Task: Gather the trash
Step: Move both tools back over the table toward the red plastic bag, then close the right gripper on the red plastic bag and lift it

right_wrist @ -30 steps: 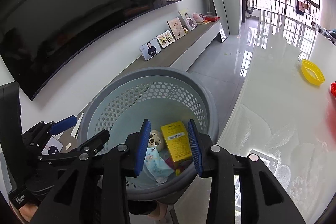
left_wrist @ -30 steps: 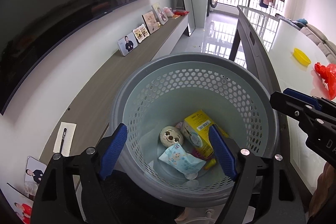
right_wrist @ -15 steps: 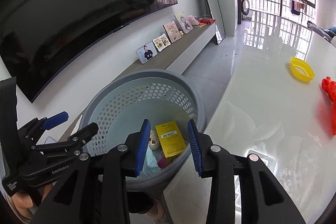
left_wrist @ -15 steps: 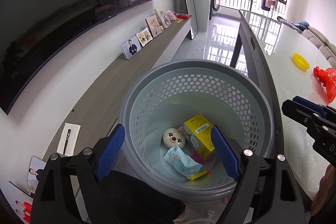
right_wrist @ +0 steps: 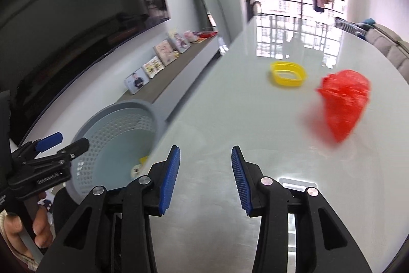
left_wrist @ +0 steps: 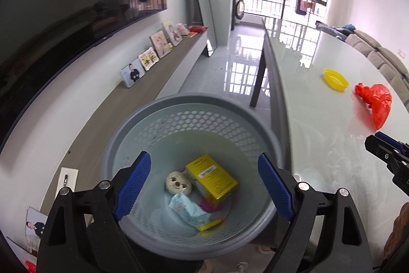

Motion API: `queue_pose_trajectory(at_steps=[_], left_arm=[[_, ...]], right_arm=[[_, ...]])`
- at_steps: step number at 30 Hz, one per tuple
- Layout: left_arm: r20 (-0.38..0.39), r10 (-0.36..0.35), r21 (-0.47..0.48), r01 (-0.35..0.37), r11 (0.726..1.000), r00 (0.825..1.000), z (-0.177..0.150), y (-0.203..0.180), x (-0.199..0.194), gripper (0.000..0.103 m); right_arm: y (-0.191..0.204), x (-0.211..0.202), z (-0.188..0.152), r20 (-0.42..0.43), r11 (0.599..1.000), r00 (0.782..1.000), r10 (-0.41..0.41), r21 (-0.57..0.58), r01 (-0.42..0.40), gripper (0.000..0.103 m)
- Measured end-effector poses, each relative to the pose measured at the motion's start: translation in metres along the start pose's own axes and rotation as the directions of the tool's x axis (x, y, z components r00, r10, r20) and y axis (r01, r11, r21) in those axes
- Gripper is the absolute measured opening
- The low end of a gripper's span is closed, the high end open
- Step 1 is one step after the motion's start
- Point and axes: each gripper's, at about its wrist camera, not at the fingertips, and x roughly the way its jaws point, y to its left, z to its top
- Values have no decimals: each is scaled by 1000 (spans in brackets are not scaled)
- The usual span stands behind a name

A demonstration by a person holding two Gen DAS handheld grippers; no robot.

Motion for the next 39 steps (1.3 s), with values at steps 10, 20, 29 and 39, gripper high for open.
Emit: queue_pose_trajectory(at_steps=[10,20,29,39], left_arm=[[27,-111,67,109,992,993,31,-74,10,87],[7,-151,106,149,983,989,44,-123,23,88],[-13,-150,129,150,980,989,57,-138,42,88],[-24,-171,217,172,961,985,70,-154,54,88]], right_arm=[[-96,-29,-8,13,974,985,-175,149,171,43],[-138,-23,20,28,968,981,-192,168,185,53],[-158,1,42,27,970,984,-175,178,168,55],[-164,2,39,40,962,981,-189,206,177,55]])
